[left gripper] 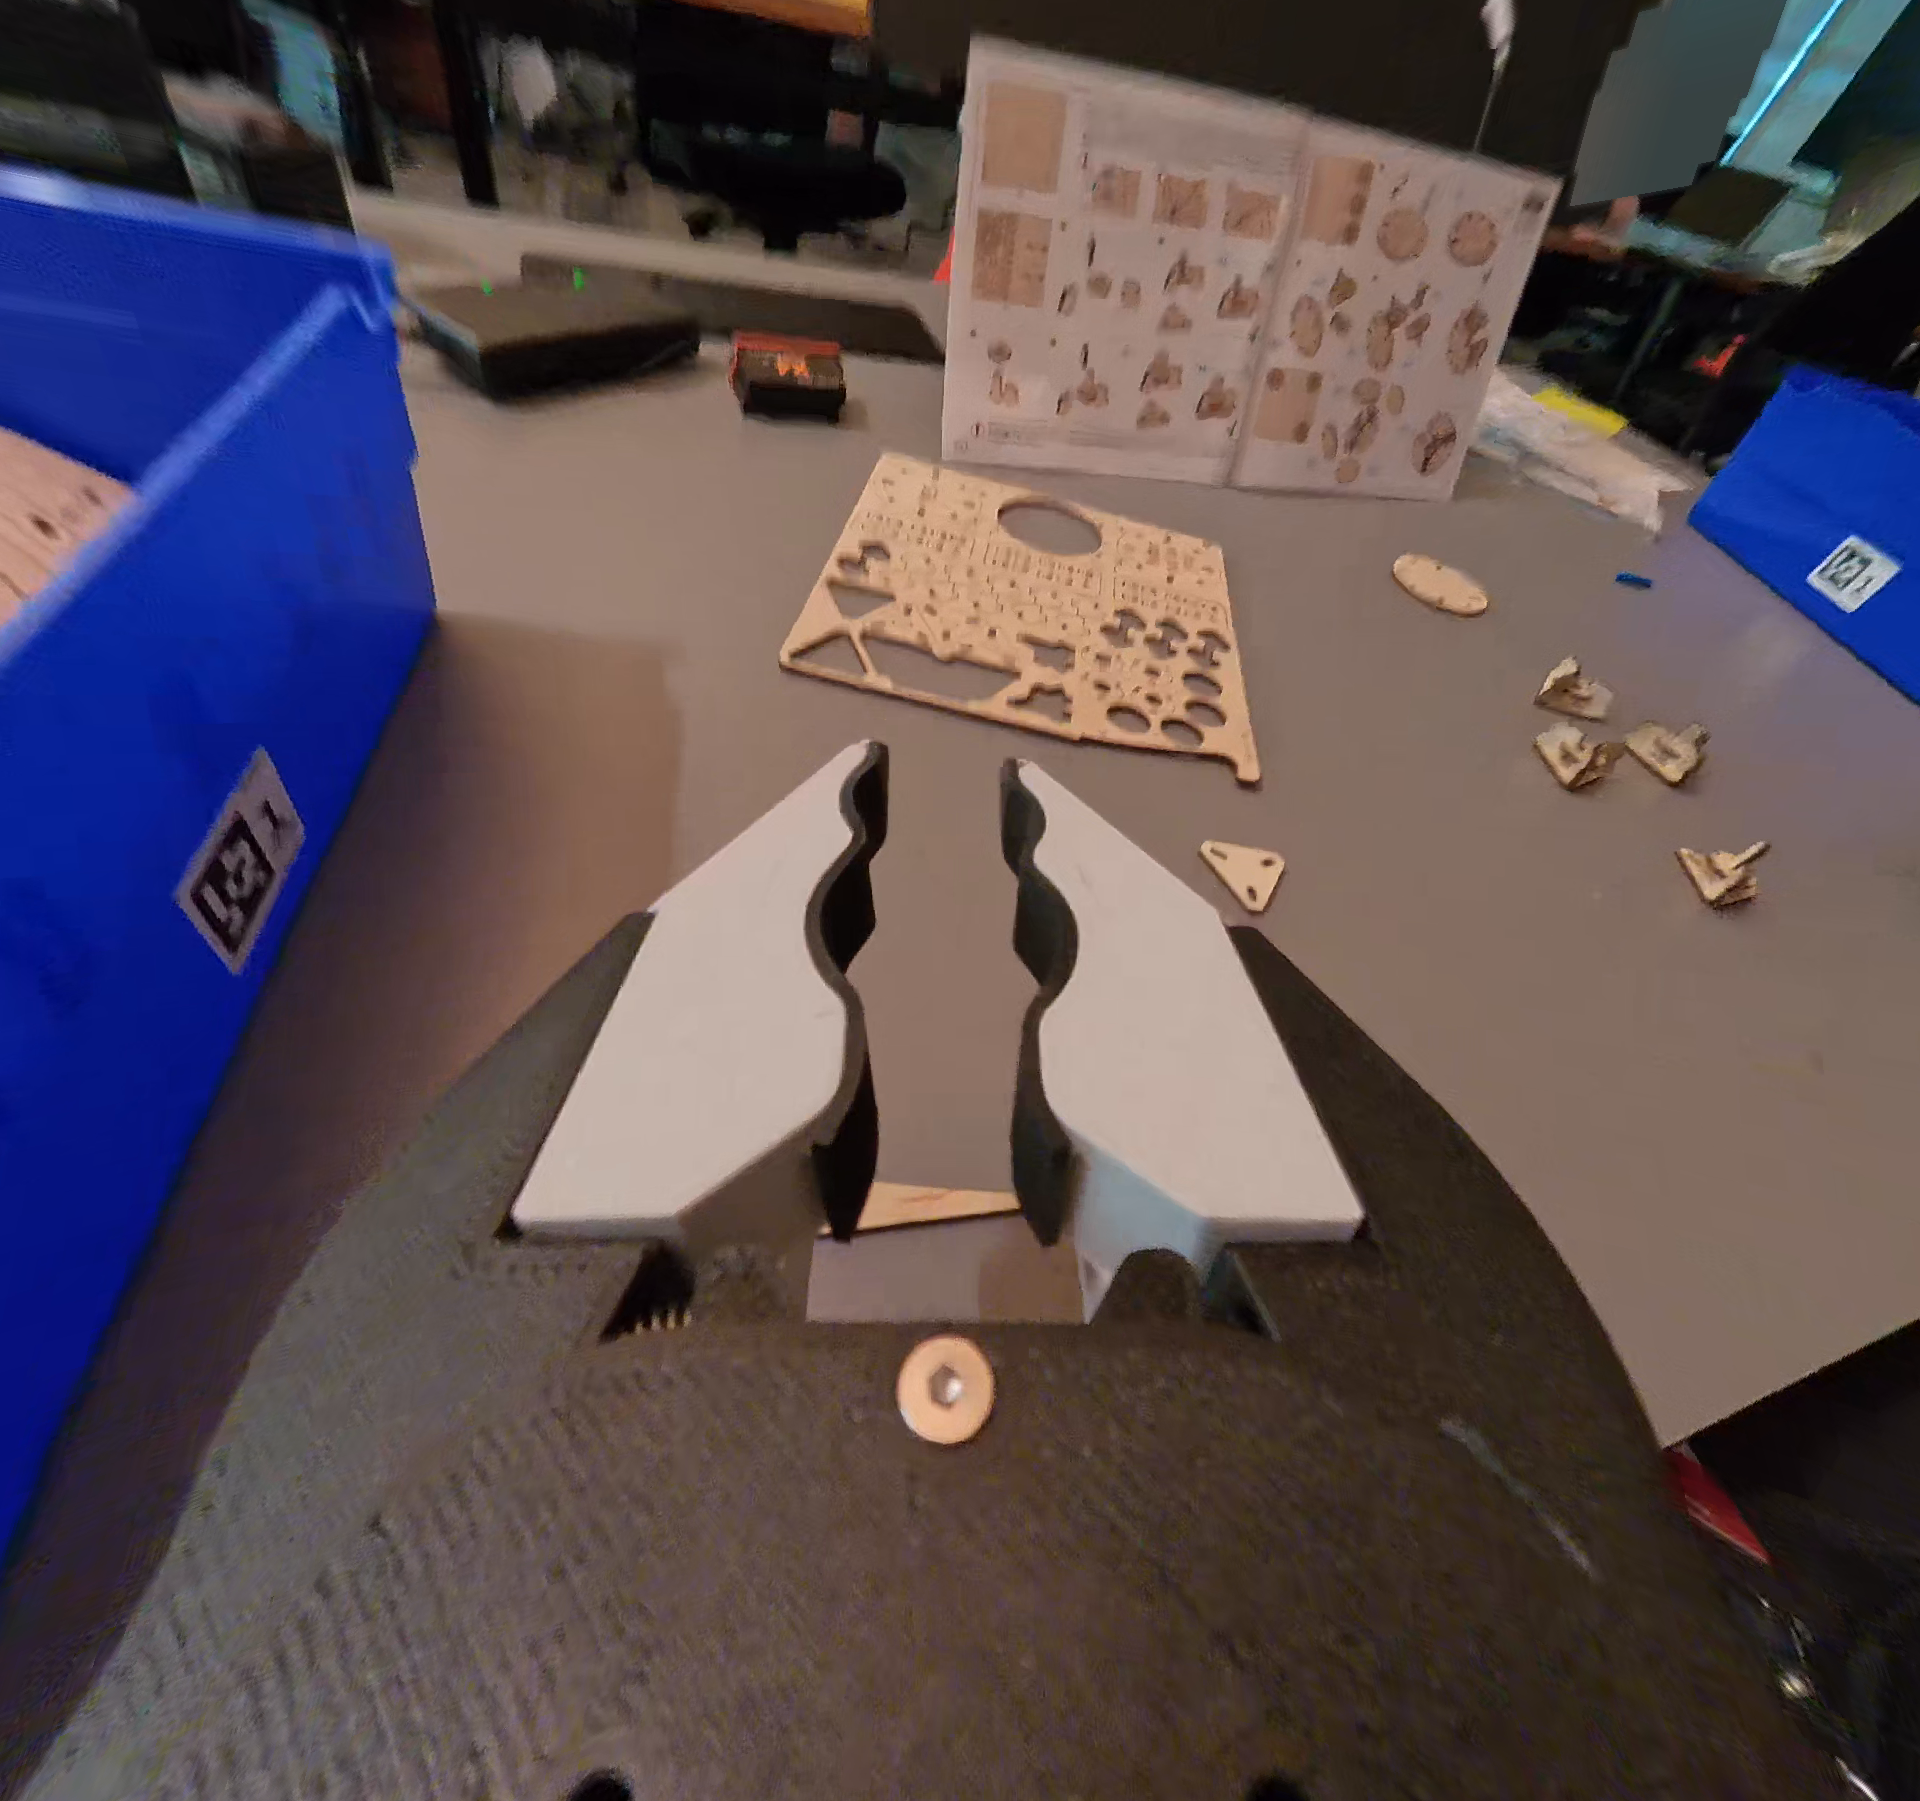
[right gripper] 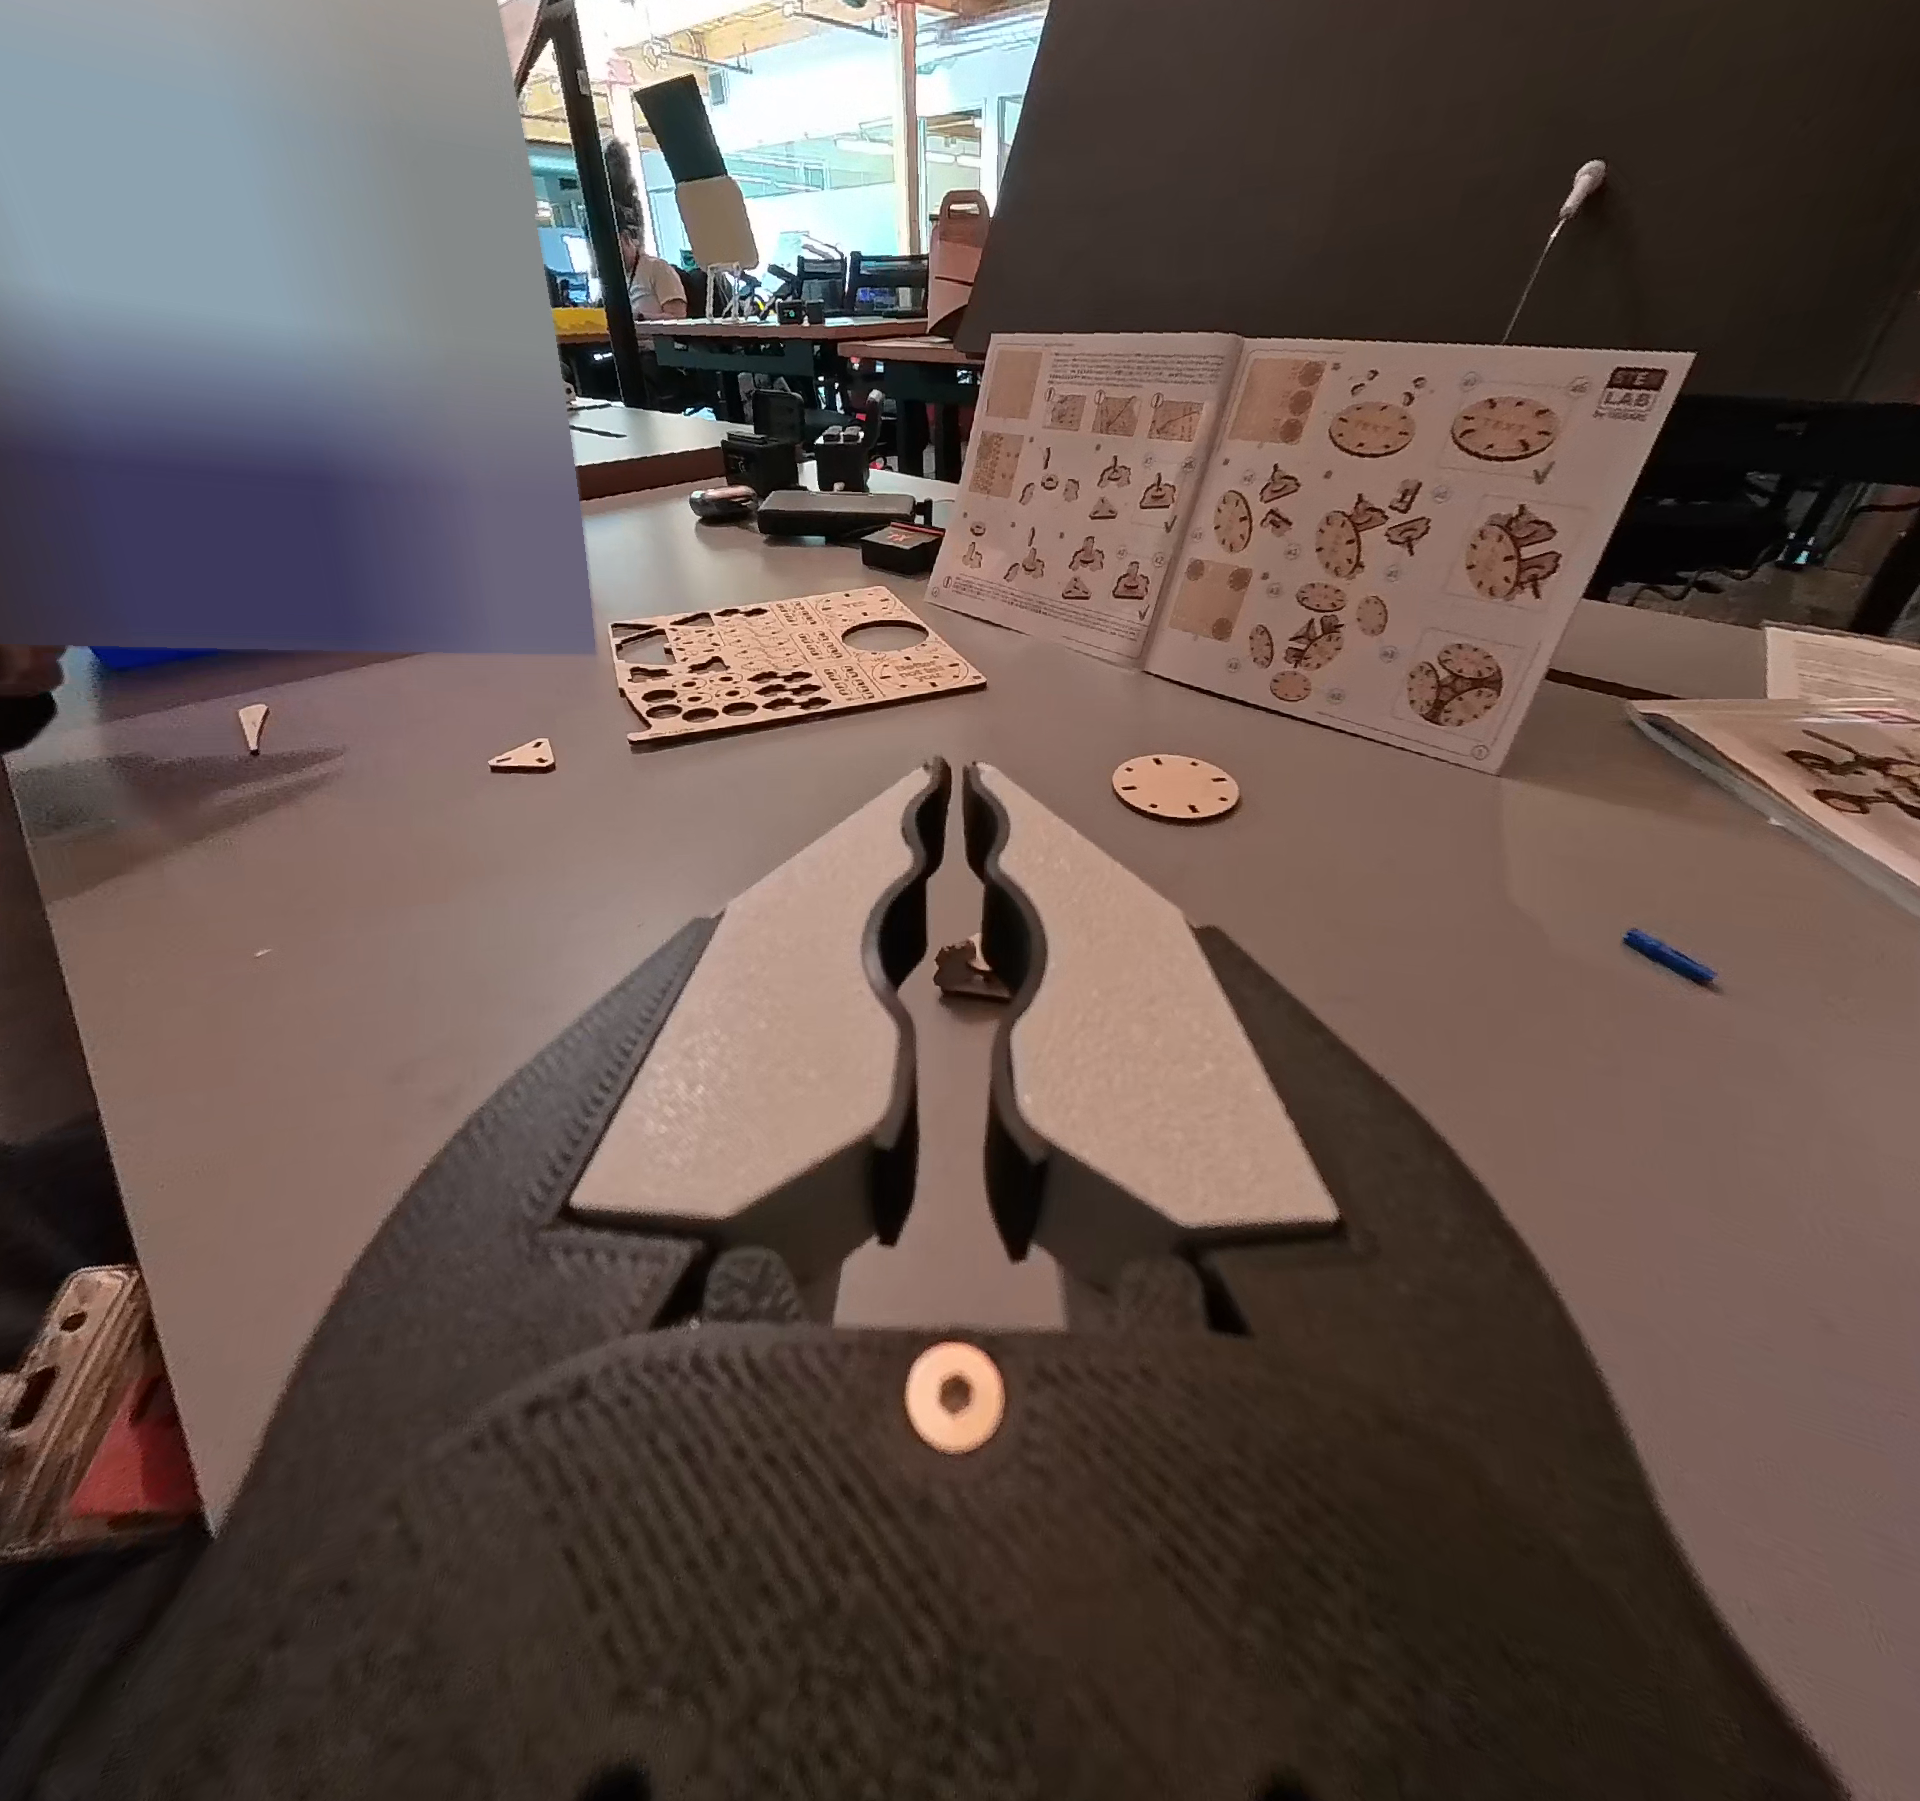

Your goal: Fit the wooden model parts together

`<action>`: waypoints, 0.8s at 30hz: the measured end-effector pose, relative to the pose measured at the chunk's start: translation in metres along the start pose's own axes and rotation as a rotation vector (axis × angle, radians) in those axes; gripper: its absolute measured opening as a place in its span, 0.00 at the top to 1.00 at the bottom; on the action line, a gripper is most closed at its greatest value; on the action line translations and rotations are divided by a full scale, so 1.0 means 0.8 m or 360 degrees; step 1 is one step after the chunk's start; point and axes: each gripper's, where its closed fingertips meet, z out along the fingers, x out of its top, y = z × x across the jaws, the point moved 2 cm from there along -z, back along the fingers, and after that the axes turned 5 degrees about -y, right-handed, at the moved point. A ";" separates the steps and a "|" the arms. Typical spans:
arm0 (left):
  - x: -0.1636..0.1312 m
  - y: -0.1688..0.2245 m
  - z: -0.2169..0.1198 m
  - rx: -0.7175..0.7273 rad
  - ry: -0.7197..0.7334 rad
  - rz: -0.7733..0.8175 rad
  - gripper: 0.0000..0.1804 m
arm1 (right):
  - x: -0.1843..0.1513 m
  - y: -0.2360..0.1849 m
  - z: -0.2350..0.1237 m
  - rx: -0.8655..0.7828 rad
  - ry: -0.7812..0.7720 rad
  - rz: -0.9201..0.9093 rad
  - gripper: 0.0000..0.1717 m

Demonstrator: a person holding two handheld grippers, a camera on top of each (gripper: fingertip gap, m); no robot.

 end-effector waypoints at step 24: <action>0.048 -0.063 0.267 -0.0118 -0.0841 0.0313 0.75 | -0.002 -0.007 0.002 -0.0033 -0.0027 -0.0098 1.00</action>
